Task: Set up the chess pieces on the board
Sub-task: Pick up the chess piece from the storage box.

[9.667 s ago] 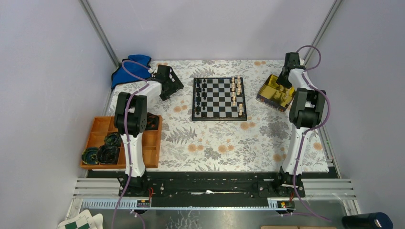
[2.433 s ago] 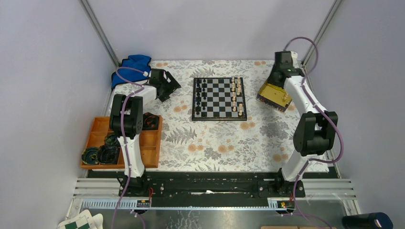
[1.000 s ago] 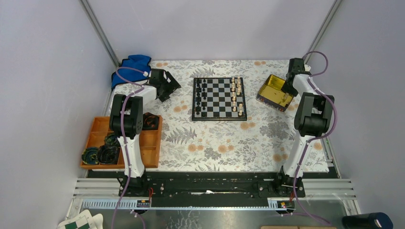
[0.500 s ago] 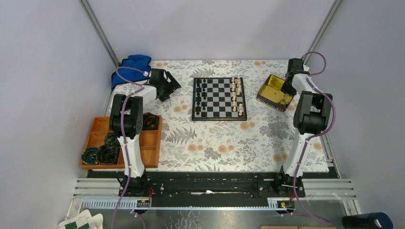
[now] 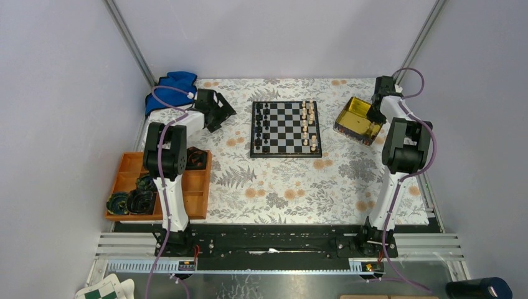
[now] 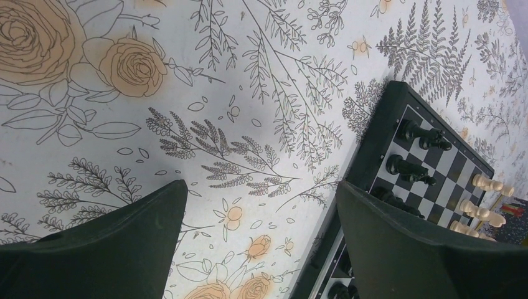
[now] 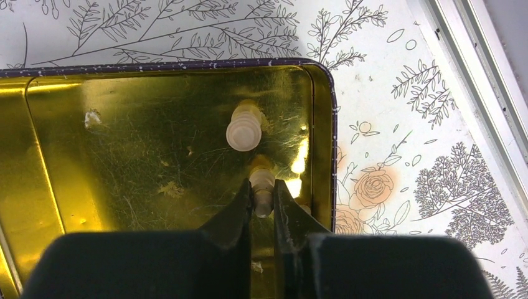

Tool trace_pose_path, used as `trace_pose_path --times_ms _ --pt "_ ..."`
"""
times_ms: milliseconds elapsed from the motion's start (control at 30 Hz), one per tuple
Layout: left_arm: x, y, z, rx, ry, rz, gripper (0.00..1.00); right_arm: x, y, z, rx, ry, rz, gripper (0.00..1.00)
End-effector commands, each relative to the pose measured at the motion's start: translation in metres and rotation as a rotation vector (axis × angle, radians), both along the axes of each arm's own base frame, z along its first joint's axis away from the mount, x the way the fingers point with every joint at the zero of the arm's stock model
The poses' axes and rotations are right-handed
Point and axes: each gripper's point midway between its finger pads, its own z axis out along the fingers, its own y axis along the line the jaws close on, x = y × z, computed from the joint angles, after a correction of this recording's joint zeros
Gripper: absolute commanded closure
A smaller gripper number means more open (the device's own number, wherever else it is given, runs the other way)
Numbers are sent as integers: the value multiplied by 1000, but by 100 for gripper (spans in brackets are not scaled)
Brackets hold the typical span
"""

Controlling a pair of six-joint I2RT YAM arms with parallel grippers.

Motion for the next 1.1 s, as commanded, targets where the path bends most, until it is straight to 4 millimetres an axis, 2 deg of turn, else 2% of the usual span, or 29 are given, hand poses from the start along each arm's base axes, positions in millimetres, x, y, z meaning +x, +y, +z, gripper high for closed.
trace_pose_path --times_ms 0,300,1067 --pt "-33 16 -56 69 185 13 1 13 -3 14 -6 -49 2 92" --pt "-33 17 -56 61 185 16 1 14 -2 26 -5 -73 10 100" --pt "-35 17 -55 54 187 22 1 7 3 64 -5 -147 29 100"
